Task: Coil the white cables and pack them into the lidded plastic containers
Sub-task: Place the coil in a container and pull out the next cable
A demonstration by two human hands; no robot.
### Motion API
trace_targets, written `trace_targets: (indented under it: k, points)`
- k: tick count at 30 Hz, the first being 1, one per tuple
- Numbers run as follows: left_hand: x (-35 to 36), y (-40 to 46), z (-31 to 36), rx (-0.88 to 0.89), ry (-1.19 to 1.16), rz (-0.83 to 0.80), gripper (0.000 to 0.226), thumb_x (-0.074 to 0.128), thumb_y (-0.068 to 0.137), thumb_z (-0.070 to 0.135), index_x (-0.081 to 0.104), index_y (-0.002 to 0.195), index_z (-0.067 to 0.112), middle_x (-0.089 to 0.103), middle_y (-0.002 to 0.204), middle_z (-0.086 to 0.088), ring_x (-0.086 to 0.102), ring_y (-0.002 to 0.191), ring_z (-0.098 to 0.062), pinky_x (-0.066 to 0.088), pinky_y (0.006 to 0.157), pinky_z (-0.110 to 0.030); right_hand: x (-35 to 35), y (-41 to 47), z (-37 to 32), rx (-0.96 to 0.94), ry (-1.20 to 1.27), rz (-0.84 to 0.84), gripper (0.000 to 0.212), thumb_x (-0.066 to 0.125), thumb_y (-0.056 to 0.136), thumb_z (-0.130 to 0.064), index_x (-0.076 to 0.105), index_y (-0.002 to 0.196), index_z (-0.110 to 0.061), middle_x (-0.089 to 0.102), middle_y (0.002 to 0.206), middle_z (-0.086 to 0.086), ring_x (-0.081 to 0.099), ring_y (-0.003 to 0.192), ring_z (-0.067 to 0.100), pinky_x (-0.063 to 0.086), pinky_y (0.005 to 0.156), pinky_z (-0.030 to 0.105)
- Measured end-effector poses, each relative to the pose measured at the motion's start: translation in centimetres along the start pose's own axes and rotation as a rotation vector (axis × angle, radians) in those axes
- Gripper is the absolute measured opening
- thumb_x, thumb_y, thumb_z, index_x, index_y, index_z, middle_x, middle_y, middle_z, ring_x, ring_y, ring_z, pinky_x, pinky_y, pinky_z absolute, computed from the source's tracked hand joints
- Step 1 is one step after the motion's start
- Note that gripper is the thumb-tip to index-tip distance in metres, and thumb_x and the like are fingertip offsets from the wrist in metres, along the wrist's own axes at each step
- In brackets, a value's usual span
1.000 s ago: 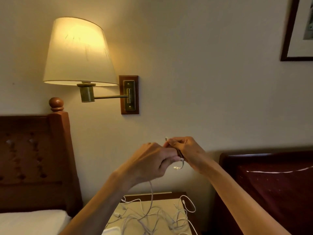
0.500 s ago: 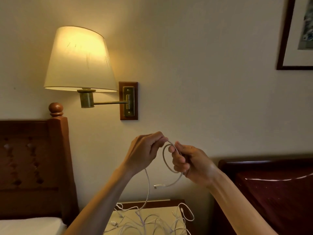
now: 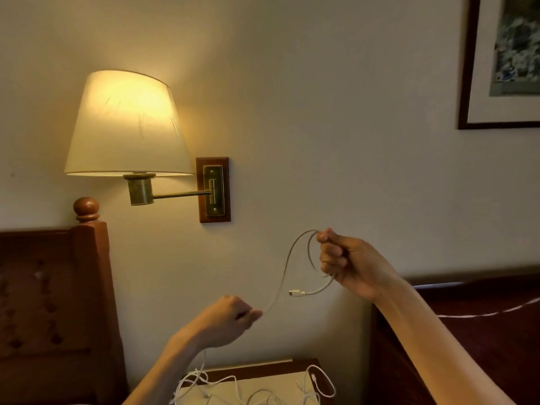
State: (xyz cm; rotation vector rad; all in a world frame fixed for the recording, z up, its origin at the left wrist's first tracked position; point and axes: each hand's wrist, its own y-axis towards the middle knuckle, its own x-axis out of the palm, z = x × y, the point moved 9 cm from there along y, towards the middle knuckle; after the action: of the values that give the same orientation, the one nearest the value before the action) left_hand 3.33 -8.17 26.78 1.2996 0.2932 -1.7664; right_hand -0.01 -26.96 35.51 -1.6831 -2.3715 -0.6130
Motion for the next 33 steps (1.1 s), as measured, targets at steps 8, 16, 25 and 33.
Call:
trace_targets:
  k: [8,16,25,33]
  points:
    - [-4.2,-0.1,12.6,0.378,0.083,-0.052,0.036,0.048,0.100,0.035,0.053,0.066,0.024,0.043,0.052,0.010,0.039,0.044,-0.012,0.031,0.051,-0.019,4.2,0.5,2.5,-0.154,-0.507,-0.013,0.035,0.039,0.105,-0.020,0.064,0.090,0.000,0.070,0.072,0.007,0.066,0.064,0.017,0.053,0.061,0.023]
    - [-9.3,-1.0,12.7,0.499,0.055,0.435,0.025,0.046,0.100,0.034,0.055,0.077,0.030,0.041,0.054,0.022,0.046,0.046,-0.005,0.032,0.050,-0.010,5.5,-0.4,3.6,-0.148,-0.584,-0.097,0.041,0.033,0.106,-0.022,0.065,0.085,-0.006,0.070,0.068,0.009,0.066,0.057,0.019,0.054,0.060,0.025]
    - [-10.9,-0.1,9.5,0.391,-0.090,0.598,0.030,0.047,0.099,0.028,0.052,0.071,0.023,0.045,0.055,0.009,0.045,0.050,-0.010,0.035,0.051,-0.018,6.1,-1.1,5.1,-0.091,-0.338,-0.197,0.041,0.028,0.106,-0.025,0.060,0.087,-0.008,0.056,0.058,0.004,0.052,0.050,0.015,0.047,0.057,0.024]
    - [-6.9,0.4,1.4,0.185,-0.321,0.562,0.035,0.044,0.100,0.034,0.046,0.066,0.026,0.043,0.059,0.016,0.037,0.057,-0.003,0.032,0.056,-0.025,5.0,-0.6,1.7,0.068,0.260,-0.229,0.025,0.040,0.098,-0.023,0.051,0.078,-0.013,0.031,0.049,-0.010,0.029,0.037,0.004,0.028,0.040,0.016]
